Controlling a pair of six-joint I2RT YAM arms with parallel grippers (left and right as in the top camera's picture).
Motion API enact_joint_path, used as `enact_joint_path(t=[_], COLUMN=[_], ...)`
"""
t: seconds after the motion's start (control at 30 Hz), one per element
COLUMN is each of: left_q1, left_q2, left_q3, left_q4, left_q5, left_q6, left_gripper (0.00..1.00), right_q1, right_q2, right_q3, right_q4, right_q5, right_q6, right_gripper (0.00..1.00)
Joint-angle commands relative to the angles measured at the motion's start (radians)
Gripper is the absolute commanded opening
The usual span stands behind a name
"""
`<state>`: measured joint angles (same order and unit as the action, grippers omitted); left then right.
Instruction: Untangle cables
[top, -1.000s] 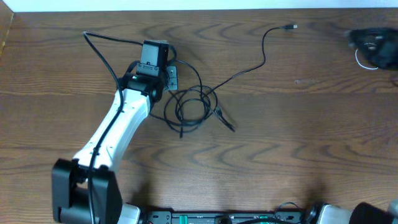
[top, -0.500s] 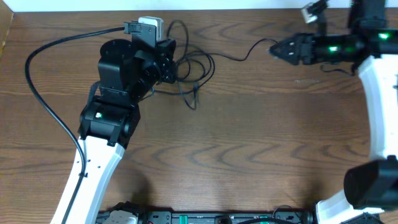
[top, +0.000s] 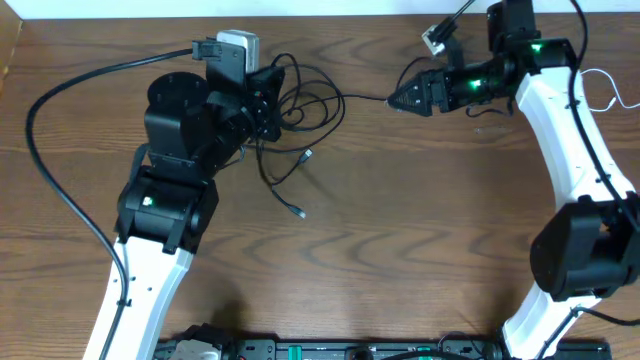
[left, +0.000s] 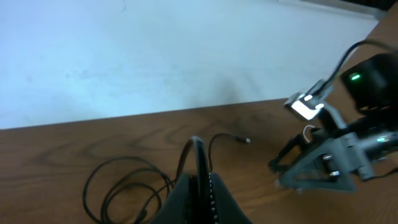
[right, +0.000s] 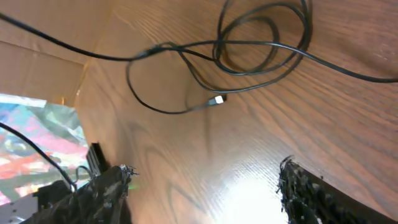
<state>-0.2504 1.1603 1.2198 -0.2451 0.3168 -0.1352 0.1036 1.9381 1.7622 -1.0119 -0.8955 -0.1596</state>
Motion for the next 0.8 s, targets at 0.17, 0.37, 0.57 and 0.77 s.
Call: enact_joint_path(t=[0.17,0.37,0.57,0.77], left_q1=[0.003,0.003,0.003,0.003], left_q2=[-0.148,-0.247,-0.315,-0.334], left_q3=[0.013,0.013,0.013,0.013], left_q4=[0.059,0.095,0.093,0.078], left_q5=[0.015,0.012,0.013,0.012], left_q6=[-0.07,-0.145,-0.186,-0.193], left_gripper=[0.07,0.07,0.08,0.07], right_q1=[0.035,0.072,0.126,0.19], right_q2=[0.029,0.029,0.029,0.056], right_q3=[0.005,0.005,0.005,0.005], right_q4=[0.056,0.089,0.141,0.201], right_q5=[0.015,0.12,0.193,0.288], right_q6=[0.009,0.092,0.195,0.352], right_gripper=[0.78,0.78,0.77,0.76])
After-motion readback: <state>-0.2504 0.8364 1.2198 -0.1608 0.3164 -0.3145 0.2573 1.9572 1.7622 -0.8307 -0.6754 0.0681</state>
